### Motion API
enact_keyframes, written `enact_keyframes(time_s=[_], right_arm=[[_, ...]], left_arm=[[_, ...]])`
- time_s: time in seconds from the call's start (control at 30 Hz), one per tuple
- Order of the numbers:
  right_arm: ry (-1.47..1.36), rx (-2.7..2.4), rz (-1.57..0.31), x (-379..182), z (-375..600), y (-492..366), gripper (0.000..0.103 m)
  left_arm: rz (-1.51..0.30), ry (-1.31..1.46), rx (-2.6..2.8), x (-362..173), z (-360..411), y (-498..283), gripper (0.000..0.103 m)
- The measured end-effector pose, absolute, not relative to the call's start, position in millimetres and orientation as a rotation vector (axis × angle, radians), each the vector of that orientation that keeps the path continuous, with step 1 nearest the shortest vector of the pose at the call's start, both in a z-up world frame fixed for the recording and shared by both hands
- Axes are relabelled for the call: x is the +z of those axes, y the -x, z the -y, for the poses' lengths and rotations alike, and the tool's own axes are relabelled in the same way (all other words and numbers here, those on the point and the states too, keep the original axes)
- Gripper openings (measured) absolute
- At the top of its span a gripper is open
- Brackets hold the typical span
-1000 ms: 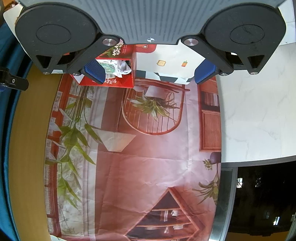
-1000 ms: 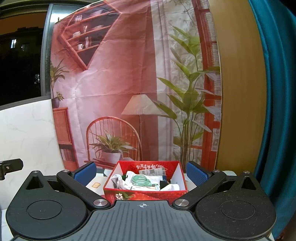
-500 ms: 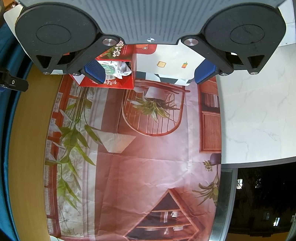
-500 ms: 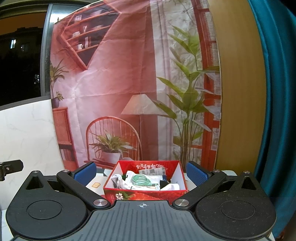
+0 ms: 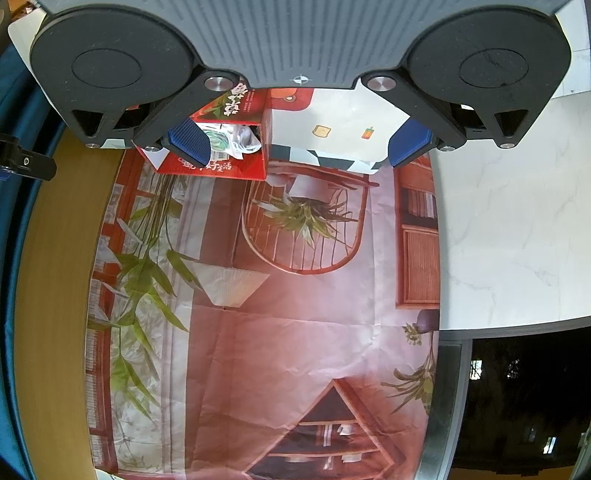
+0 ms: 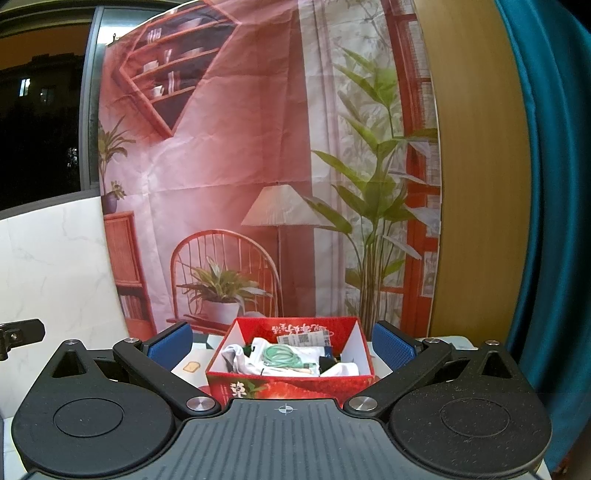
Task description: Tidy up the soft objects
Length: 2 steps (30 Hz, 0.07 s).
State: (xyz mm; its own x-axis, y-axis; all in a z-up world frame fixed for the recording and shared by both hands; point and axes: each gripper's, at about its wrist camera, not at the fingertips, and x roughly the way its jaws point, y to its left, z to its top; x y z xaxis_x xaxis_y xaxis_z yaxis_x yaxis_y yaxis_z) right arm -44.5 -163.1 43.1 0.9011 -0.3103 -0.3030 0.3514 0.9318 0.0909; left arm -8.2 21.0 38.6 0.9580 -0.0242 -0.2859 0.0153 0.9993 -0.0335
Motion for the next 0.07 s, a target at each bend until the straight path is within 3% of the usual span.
enact_keyframes(time_s=[0.07], right_arm=[[-0.145, -0.343, -0.289, 43.2, 162.9, 44.3, 0.103]], left_arm=[[-0.292, 0.032, -0.021, 39.2, -21.1, 7.0, 0.103]])
